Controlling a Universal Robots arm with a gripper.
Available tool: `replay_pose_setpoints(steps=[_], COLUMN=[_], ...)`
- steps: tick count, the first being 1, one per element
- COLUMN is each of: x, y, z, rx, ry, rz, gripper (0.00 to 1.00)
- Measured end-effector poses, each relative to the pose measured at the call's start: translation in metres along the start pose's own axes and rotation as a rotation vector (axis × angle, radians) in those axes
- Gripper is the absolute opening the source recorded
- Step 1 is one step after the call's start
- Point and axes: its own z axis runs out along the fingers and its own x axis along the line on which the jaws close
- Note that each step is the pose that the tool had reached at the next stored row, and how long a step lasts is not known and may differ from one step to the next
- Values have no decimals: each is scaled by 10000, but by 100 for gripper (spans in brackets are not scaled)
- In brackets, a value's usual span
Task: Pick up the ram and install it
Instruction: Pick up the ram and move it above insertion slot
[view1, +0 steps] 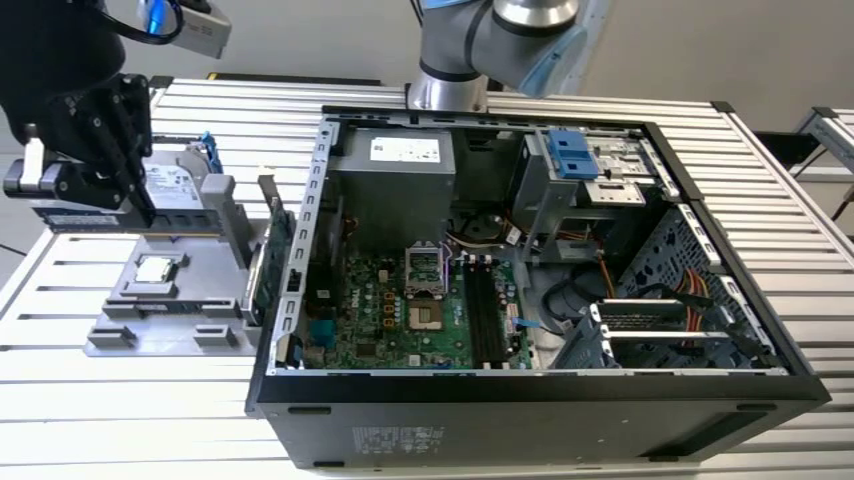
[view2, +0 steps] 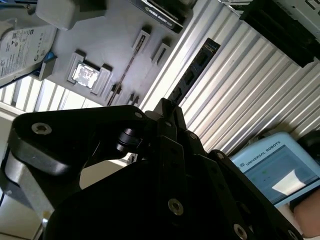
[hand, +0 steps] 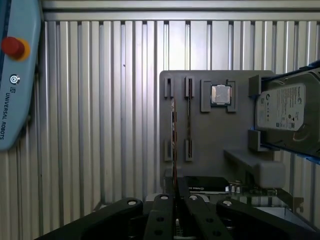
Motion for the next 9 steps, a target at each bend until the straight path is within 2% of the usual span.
replay_pose_setpoints(steps=[9], x=[-1], y=[-100], z=[-3], rx=[-6], ry=[1], rz=[0], gripper=[0])
